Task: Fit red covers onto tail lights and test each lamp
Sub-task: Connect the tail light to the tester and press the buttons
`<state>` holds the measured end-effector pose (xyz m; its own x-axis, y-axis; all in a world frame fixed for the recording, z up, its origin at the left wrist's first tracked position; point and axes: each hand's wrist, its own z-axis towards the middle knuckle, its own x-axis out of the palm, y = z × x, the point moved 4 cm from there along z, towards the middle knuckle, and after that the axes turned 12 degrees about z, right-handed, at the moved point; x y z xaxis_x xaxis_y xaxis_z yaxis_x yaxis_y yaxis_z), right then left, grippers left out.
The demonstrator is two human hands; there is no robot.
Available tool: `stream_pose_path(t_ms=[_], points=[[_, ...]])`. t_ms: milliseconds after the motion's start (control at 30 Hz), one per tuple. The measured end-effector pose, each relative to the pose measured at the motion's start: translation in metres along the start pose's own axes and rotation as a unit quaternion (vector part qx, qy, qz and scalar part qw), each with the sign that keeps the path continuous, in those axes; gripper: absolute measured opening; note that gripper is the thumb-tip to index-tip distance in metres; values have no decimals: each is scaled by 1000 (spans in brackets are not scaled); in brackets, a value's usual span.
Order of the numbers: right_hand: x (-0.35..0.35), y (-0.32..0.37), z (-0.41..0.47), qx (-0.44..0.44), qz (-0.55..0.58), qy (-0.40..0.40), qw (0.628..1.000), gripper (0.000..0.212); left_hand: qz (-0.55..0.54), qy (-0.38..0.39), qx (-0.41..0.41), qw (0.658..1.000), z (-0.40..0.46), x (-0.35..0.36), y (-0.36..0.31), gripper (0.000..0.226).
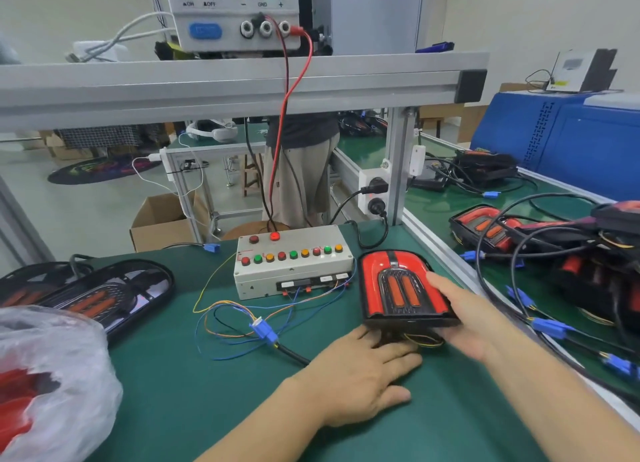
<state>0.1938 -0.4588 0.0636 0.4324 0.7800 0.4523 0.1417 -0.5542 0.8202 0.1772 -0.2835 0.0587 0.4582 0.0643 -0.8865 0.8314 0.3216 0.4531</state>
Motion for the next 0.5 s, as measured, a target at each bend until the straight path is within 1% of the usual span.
stream_pose_path(t_ms=[67,133,167,200,233,267,300,333,367,400,433,500], points=[[-2,-5,3,-19,-11,-7,1000,26,-20,-23,-3,1000,-11,-11,4,45],[-3,-8,3,-49,-33,-9,998,28,-82,-53,-8,995,-22,-23,13,37],[-4,-8,2,-63,-43,-7,997,29,-111,-75,-25,991,-28,-27,21,35],[-4,-8,2,-75,-54,-4,996,30,-132,-110,-54,984,-33,-30,30,34],[-4,-9,1,-83,-64,0,994,30,-152,-148,-101,972,-39,-33,43,33],[-4,-9,0,-89,-74,5,993,31,-175,-177,-167,954,-45,-34,58,31],[-4,-9,0,-94,-81,12,992,32,-201,-192,-247,928,-51,-32,75,27],[-5,-8,-1,-97,-87,18,991,33,-228,-186,-330,897,-57,-27,94,24],[-6,-8,-1,-99,-94,22,990,34,-246,-165,-405,865,-64,-21,113,23],[-6,-8,-1,-100,-100,27,990,35,-251,-131,-470,836,-70,-13,129,29],[-7,-8,-1,-99,-105,30,989,35,-248,-88,-517,814,-77,-5,144,38],[-9,-9,-1,-93,-109,38,989,36,-239,-20,-559,793,-88,9,164,52]])
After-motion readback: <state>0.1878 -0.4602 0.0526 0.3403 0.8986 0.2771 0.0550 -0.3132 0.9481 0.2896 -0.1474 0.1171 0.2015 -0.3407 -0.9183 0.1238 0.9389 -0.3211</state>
